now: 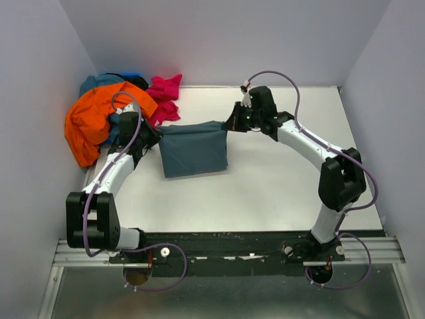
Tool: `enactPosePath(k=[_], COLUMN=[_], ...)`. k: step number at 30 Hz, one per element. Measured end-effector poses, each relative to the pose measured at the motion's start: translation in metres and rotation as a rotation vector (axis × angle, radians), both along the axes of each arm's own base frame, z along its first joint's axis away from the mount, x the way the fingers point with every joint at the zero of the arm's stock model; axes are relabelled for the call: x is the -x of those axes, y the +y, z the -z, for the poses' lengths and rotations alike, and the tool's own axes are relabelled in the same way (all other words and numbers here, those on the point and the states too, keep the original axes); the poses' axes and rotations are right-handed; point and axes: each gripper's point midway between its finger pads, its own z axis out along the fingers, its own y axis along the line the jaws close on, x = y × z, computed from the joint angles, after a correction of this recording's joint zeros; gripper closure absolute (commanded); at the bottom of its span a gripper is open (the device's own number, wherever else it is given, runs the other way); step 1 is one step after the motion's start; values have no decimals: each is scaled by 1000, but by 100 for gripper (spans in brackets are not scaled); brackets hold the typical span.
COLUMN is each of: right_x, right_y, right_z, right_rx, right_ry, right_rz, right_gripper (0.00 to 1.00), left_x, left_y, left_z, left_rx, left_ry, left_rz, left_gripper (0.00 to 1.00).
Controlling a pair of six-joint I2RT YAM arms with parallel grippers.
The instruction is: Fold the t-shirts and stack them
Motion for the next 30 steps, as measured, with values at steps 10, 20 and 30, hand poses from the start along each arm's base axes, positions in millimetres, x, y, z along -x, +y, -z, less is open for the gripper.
enactPosePath(k=[10,20,30], right_x=[-39,-69,-114], right_y=[9,9,-17], right_z=[17,41,75], right_rx=[49,101,190], right_ry=[-20,-17,-22], right_rz=[31,77,183], right_gripper=[99,99,22], left_x=[-45,-86,-125], left_y=[4,-1,-2], left_z=[8,42,74], left_rx=[4,28,85], left_ry=[7,40,54], left_rz=[-11,18,25], left_gripper=[100,100,16])
